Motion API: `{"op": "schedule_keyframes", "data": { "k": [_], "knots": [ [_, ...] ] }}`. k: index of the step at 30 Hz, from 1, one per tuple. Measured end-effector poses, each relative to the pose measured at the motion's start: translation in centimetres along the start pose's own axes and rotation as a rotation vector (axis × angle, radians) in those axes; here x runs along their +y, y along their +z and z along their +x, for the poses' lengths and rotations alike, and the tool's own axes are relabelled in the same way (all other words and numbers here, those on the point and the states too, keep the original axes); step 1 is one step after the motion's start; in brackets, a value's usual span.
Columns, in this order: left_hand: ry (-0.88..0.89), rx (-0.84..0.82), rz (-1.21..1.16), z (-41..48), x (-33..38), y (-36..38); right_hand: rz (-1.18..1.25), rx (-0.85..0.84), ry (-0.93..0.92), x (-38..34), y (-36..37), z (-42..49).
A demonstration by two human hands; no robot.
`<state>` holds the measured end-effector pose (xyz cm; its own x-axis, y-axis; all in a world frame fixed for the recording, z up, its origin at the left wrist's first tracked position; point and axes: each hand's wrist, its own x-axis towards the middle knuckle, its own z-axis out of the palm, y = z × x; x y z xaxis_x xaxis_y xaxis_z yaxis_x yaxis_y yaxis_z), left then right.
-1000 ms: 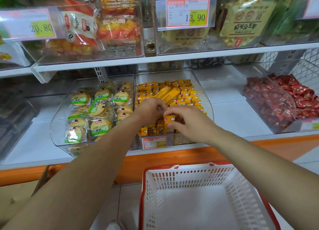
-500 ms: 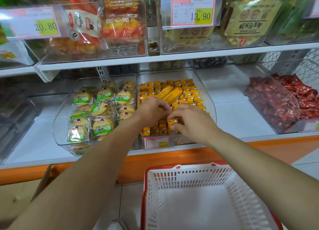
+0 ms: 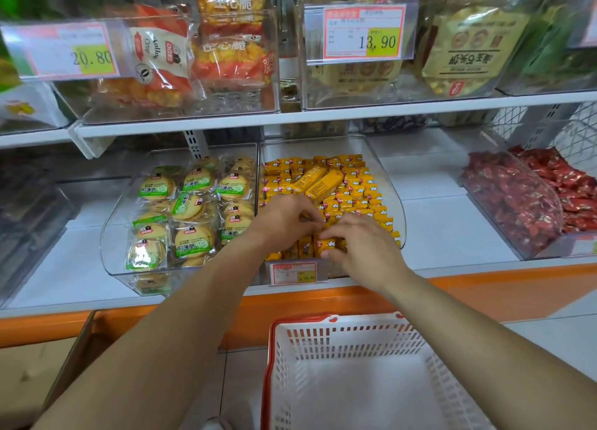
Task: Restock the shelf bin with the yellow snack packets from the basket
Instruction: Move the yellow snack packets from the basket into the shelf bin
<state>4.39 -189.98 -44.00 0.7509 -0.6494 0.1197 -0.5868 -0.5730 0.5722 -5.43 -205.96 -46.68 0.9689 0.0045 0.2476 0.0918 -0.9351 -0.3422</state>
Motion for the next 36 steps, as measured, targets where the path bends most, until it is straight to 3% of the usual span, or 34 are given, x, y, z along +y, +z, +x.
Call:
{"op": "schedule_keyframes", "data": {
  "k": [9,14,20,25,28,31,36],
  "knots": [
    [0.006,0.018,0.044,-0.2,-0.1,0.1,0.075,0.141,0.04,-0.5,0.1,-1.7],
    [0.009,-0.046,0.212,-0.2,0.1,1.0,-0.103,-0.006,0.076,-0.9,-0.1,0.3],
    [-0.086,-0.192,0.293,1.1,1.1,-0.1,-0.041,-0.125,0.005,0.0,-0.7,0.4],
    [-0.158,0.265,0.152,3.2,1.4,-0.4,0.224,0.015,0.11,1.6,-1.3,1.0],
    [-0.255,0.192,0.319,4.6,0.8,0.7,0.344,0.049,0.165,2.0,-1.4,1.8],
    [-0.238,0.248,0.402,5.0,0.4,1.8,0.407,0.083,0.218,2.6,-1.6,2.5],
    [-0.143,0.43,0.198,3.4,1.0,1.6,0.546,0.202,0.356,2.6,-2.3,3.1]
  ]
}}
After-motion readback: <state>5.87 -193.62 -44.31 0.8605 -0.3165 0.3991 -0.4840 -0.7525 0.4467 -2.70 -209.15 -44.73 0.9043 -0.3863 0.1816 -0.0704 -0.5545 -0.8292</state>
